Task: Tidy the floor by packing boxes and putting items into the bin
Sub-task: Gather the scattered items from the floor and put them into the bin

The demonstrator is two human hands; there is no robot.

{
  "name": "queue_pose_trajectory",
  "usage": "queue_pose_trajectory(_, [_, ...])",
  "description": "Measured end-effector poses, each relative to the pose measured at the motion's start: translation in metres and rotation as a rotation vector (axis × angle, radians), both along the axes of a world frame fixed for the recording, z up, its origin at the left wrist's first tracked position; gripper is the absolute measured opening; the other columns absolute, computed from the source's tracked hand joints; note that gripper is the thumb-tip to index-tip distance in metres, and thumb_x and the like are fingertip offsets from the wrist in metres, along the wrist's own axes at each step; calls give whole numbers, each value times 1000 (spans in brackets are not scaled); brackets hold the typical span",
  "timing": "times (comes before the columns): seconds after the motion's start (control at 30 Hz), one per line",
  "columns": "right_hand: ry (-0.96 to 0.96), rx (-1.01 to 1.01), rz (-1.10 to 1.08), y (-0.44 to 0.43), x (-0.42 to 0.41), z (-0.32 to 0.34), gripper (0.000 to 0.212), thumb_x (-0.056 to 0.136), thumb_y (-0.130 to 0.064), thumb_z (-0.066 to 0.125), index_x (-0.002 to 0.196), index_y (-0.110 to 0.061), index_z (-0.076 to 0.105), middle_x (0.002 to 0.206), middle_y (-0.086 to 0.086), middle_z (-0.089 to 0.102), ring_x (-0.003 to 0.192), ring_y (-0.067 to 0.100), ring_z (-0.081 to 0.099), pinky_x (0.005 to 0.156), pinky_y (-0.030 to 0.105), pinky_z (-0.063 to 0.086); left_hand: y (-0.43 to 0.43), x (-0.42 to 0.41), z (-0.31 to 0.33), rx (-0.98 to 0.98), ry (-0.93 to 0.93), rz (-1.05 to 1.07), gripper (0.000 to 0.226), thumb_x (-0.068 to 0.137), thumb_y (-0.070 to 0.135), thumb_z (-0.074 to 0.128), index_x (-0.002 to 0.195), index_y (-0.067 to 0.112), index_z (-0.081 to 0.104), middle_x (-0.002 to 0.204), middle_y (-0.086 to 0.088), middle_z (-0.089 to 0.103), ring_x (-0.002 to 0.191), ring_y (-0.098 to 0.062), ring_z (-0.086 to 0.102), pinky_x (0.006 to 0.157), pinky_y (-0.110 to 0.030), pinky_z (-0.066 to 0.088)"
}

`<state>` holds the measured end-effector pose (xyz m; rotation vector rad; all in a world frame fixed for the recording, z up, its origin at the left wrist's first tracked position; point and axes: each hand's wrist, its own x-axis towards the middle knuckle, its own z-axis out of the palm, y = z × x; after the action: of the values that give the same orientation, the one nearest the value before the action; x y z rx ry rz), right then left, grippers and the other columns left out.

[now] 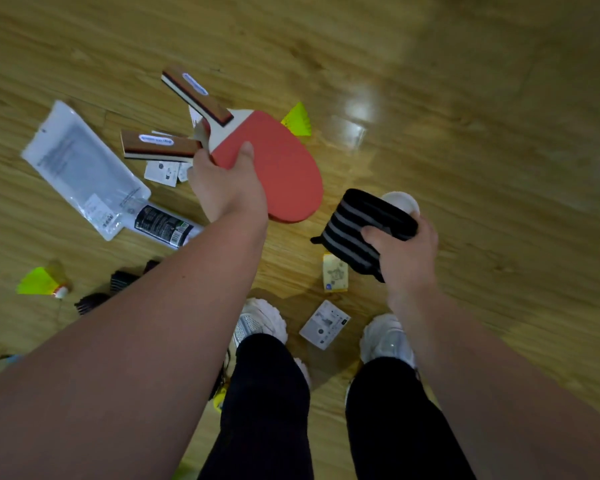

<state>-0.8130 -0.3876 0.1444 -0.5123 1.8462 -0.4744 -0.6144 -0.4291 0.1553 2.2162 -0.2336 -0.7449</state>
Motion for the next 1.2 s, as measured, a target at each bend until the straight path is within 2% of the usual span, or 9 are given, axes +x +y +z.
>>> queue_pose_trajectory(0.13, [-106, -48, -18, -9, -19, 78, 67, 74, -22, 80, 134, -17, 51, 138, 7, 50, 111, 26, 62, 91, 49, 55, 0, -18, 60, 35, -100, -101, 27, 86, 40, 69, 103, 25, 54, 115, 1, 57, 71, 1, 54, 58, -19, 43])
queue_pose_trajectory(0.33, [-236, -86, -97, -1, -42, 198, 57, 77, -12, 79, 128, -18, 54, 123, 9, 62, 98, 22, 69, 74, 36, 61, 18, -51, 164, 54, -193, -207, 32, 87, 42, 67, 109, 21, 57, 112, 7, 47, 63, 7, 41, 54, -18, 31])
queue_pose_trajectory(0.47, [-291, -139, -140, 18, -65, 257, 54, 79, -9, 75, 128, -16, 54, 120, 10, 65, 97, 22, 70, 71, 34, 61, 34, -72, 217, 46, -186, -238, 38, 87, 42, 67, 117, 20, 58, 115, 6, 47, 71, -6, 45, 74, -31, 38])
queue_pose_trajectory(0.6, [-359, -206, -230, 58, -89, 287, 43, 81, -6, 72, 121, -15, 60, 112, 11, 70, 94, 25, 72, 79, 45, 60, 62, -101, 247, -8, -172, -308, 38, 87, 41, 67, 116, 19, 58, 116, 6, 48, 67, 1, 45, 75, -31, 39])
queue_pose_trajectory(0.7, [-366, -236, -323, 94, -102, 300, 29, 81, -5, 72, 105, -20, 66, 102, 8, 74, 86, 22, 74, 70, 38, 61, 88, -128, 261, -30, -174, -423, 41, 88, 42, 66, 119, 17, 57, 121, 0, 50, 82, -12, 51, 77, -30, 41])
queue_pose_trajectory(0.8, [-439, -207, -475, 132, -124, 319, 35, 80, -8, 74, 113, -17, 66, 105, 9, 74, 90, 26, 73, 76, 44, 60, 122, -160, 280, -63, -207, -549, 46, 88, 42, 66, 124, 15, 56, 120, -1, 49, 94, -14, 47, 79, -30, 37])
queue_pose_trajectory(0.93, [-517, -201, -643, 187, -168, 344, 41, 81, -8, 74, 121, -14, 64, 108, 9, 73, 96, 28, 71, 85, 51, 57, 165, -215, 299, -86, -217, -713, 51, 89, 41, 65, 133, 19, 53, 121, 0, 50, 94, -12, 49, 80, -29, 39])
queue_pose_trajectory(1.03, [-508, -250, -760, 225, -224, 353, 42, 82, -9, 75, 122, -13, 64, 110, 9, 73, 98, 27, 71, 86, 51, 57, 185, -277, 308, -132, -170, -806, 47, 89, 38, 65, 129, 17, 55, 126, -6, 52, 106, -22, 57, 85, -36, 47])
queue_pose_trajectory(1.2, [-463, -331, -990, 310, -355, 353, 45, 78, -14, 80, 121, -15, 66, 108, 5, 74, 96, 25, 71, 83, 45, 59, 245, -425, 312, -174, -93, -1000, 47, 88, 41, 65, 127, 18, 57, 125, -5, 54, 106, -22, 60, 87, -41, 52])
